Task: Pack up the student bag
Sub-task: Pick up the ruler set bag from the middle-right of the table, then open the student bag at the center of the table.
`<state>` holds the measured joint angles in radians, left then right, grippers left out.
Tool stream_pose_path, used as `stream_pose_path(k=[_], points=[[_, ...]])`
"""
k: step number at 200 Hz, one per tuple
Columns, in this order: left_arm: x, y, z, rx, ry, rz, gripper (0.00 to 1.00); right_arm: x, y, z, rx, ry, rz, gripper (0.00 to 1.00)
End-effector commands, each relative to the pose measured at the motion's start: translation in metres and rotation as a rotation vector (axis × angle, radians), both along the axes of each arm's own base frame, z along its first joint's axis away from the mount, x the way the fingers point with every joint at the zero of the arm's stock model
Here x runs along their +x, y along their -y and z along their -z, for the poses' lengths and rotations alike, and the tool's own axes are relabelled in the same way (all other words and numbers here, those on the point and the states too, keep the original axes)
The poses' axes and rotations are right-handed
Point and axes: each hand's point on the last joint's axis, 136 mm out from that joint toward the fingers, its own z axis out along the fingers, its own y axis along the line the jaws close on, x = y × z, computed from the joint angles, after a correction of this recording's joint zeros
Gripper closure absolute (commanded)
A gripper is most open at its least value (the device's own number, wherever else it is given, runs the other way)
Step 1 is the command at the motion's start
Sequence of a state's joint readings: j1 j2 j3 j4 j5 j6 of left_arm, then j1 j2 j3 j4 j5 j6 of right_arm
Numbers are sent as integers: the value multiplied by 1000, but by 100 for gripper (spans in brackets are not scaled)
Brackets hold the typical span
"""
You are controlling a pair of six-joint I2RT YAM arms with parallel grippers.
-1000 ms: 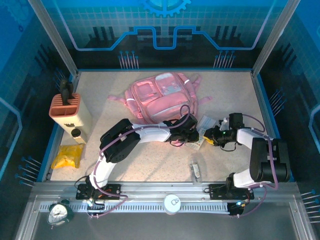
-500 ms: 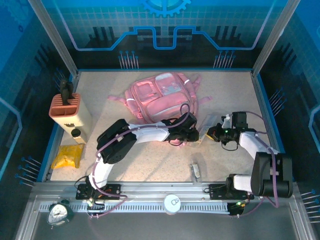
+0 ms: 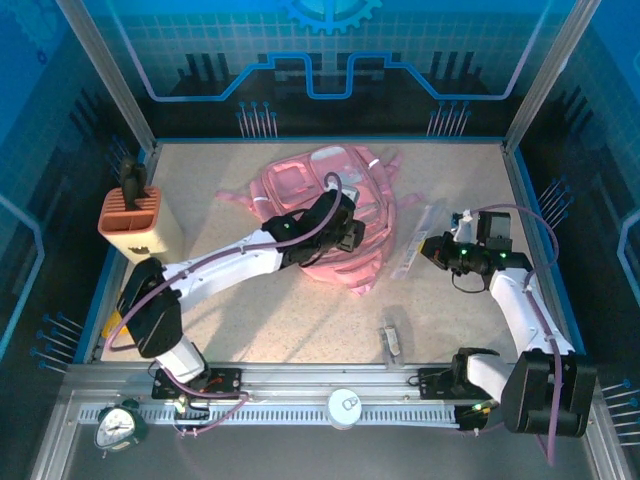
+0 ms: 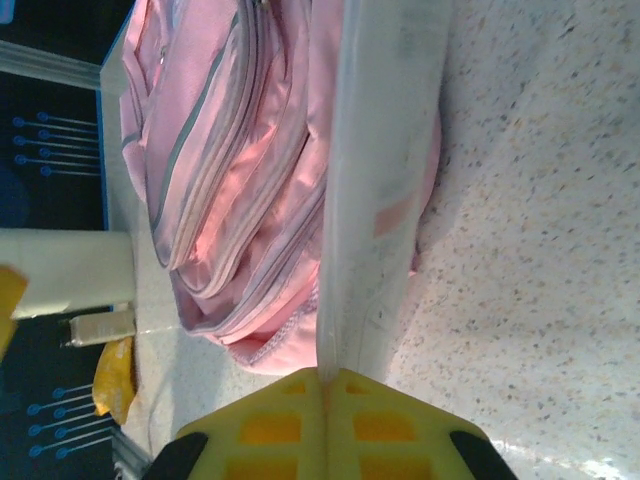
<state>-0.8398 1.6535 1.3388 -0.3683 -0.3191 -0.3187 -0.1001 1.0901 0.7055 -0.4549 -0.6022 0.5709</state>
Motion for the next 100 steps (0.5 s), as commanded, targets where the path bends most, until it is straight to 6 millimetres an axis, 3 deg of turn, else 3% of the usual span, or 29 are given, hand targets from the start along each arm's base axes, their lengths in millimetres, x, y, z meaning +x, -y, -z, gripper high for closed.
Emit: stream_pose_path(k=[1,58,87,100], points=[[7,-10,31,287,42,132,50,-3,-18,-18,48,21,-85,100],[59,-15,71,615,104,61,45,-2,-31,-20,69,25,-123,100],[77,-16,78,632,119,24,52,-1,-34,-16,71,14,-134,100],[82,-19,80,622,111,15,59,-2,-35,-15,68,10,-139,100]])
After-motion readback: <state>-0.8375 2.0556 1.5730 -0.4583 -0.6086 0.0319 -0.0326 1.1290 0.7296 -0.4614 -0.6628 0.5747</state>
